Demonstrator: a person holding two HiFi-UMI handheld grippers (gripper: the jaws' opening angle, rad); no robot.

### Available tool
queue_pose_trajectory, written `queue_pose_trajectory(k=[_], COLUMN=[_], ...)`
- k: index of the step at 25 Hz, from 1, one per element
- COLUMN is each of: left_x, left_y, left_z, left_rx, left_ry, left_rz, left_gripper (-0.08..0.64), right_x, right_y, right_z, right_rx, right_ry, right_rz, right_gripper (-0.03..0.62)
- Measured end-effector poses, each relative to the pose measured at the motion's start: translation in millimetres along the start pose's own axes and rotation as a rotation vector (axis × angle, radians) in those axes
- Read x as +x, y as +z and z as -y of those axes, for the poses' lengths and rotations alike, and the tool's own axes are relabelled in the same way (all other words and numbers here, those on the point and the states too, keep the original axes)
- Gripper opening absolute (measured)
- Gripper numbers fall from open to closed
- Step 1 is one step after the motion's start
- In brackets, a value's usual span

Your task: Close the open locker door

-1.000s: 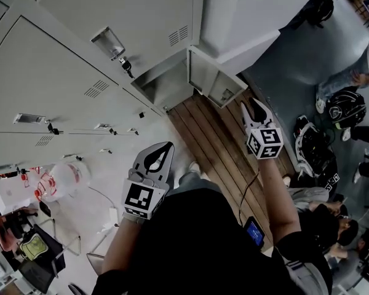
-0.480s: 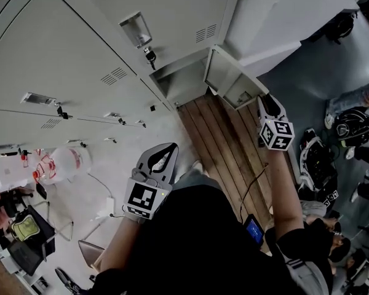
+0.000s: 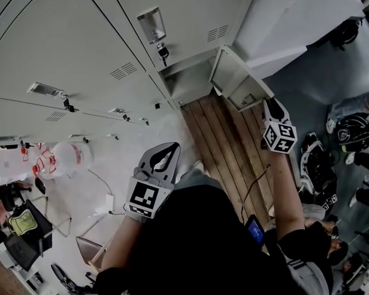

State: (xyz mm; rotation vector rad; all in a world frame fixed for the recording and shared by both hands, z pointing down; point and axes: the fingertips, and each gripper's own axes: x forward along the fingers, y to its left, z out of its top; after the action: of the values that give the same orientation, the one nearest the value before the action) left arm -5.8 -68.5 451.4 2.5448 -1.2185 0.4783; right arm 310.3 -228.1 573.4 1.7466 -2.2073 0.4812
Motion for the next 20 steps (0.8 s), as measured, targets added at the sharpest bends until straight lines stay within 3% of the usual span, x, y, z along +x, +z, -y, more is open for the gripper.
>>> queue_pose_trajectory(k=[11, 20], left_x=[-18, -42], left_y=[-4, -16], left_z=[1, -13], left_rx=[0.009, 0.01], left_ry=[-0.051, -0.073], left_rz=[0.008, 0.014], left_gripper=[0.021, 0.021], right_x=[-27, -23], right_y=[-16, -18], right_z=[-63, -72], right_rx=[-0.031, -0.068], right_ry=[0.039, -0.001], right_rz=[-0.017, -0.039], right_gripper=[0.129, 0.138])
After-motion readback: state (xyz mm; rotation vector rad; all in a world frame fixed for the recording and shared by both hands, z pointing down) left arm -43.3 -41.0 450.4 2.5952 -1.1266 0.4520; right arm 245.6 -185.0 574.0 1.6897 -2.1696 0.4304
